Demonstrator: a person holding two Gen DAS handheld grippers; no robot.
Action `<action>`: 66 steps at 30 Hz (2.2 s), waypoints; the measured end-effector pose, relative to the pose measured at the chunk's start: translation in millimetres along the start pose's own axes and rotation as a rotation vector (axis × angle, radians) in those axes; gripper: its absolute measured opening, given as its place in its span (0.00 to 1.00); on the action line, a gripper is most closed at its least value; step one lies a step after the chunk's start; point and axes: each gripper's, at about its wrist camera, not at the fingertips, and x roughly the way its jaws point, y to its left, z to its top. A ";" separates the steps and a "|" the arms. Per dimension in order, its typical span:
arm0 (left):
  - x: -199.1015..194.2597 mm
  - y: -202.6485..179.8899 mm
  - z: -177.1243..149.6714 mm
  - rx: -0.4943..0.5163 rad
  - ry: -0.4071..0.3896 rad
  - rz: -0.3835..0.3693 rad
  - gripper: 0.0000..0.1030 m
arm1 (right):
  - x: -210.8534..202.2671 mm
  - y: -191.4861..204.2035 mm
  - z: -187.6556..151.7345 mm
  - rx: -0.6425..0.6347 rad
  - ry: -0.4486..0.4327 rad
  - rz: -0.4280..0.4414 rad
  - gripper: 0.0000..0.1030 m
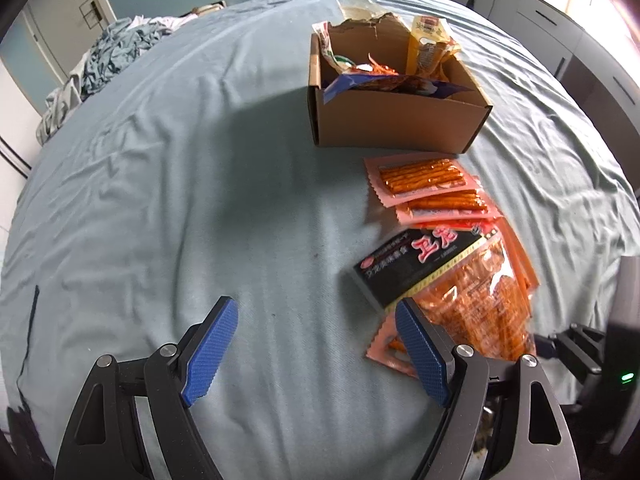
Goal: Organize snacks
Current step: 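Grasp the large clear orange bag with red top using the right tool, then grasp an orange sausage packet with the left tool while the right tool lifts the large bag, then carry the orange sausage packet over the box and open the left tool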
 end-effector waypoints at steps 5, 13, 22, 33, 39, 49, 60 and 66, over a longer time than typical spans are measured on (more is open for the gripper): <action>-6.6 -2.6 0.3 0.023 -0.037 0.024 0.80 | -33.7 -14.7 -10.2 0.080 -0.079 0.119 0.42; -3.7 5.8 4.7 -0.021 -0.032 -0.019 0.80 | -106.5 -58.7 -37.3 0.200 -0.256 0.191 0.42; 8.8 -30.9 -0.9 0.125 0.051 -0.156 0.80 | -111.3 -93.7 -63.6 0.416 -0.361 0.012 0.42; 57.1 -93.8 -32.0 0.298 0.313 -0.302 0.81 | -88.9 -90.3 -35.5 0.416 -0.309 0.025 0.42; 69.0 -118.6 -35.8 0.393 0.222 -0.150 0.97 | -81.5 -105.0 -13.2 0.410 -0.296 0.022 0.42; 57.4 -111.2 -25.5 0.301 0.208 -0.257 0.42 | -83.0 -108.4 -13.6 0.433 -0.310 0.012 0.42; 7.1 -55.4 -16.9 0.050 0.141 -0.331 0.05 | -89.9 -112.5 -20.1 0.454 -0.343 0.012 0.42; -40.7 -10.2 -2.9 -0.063 -0.040 -0.362 0.03 | -98.9 -112.8 -24.2 0.462 -0.378 0.027 0.42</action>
